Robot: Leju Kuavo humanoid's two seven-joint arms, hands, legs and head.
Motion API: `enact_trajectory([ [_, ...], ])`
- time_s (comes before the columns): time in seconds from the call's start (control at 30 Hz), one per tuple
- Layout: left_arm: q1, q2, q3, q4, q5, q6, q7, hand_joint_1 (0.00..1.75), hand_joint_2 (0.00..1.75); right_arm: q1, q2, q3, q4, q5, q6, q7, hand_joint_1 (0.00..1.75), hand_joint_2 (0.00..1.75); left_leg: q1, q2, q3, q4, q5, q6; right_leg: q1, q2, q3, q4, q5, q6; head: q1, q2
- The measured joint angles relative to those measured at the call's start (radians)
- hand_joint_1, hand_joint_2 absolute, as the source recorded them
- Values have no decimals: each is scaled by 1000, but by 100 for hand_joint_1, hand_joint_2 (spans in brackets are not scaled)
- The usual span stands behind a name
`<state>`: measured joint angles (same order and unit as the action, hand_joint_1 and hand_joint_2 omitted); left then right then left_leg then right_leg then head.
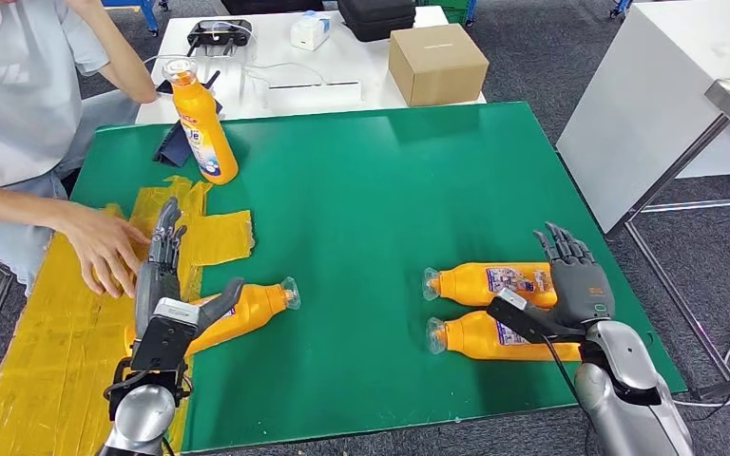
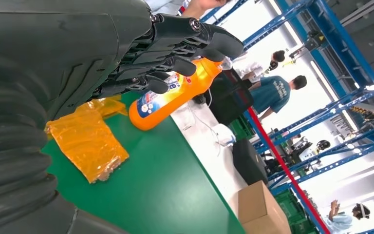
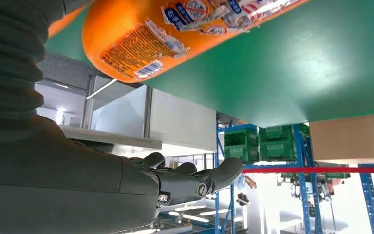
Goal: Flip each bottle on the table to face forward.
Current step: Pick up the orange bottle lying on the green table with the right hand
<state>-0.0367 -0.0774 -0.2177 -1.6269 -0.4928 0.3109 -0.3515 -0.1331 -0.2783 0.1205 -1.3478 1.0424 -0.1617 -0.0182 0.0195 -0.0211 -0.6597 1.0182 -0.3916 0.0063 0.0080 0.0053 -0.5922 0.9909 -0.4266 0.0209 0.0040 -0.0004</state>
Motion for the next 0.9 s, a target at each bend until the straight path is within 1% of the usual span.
enact_trajectory([
  [0.43, -5, 0, -5, 22, 7, -4, 4, 0, 175, -44, 0, 1, 49, 11, 3, 17, 0, 175, 0, 0, 0, 0, 0, 0, 0, 0, 0, 0, 0, 0, 0, 0],
  [0.6, -7, 0, -5, 31, 13, -12, 5, 0, 175, -71, -6, 6, 86, 21, 52, 37, 0, 175, 0, 0, 0, 0, 0, 0, 0, 0, 0, 0, 0, 0, 0, 0],
  [0.77, -18, 0, -11, 48, 20, -16, 5, 0, 175, -110, -17, 30, 166, 36, 100, 35, 0, 175, 0, 0, 0, 0, 0, 0, 0, 0, 0, 0, 0, 0, 0, 0],
  [0.9, -22, 0, -15, 58, 23, -18, 5, 0, 175, -126, -22, 49, 217, 37, 111, 31, 0, 175, 0, 0, 0, 0, 0, 0, 0, 0, 0, 0, 0, 0, 0, 0],
])
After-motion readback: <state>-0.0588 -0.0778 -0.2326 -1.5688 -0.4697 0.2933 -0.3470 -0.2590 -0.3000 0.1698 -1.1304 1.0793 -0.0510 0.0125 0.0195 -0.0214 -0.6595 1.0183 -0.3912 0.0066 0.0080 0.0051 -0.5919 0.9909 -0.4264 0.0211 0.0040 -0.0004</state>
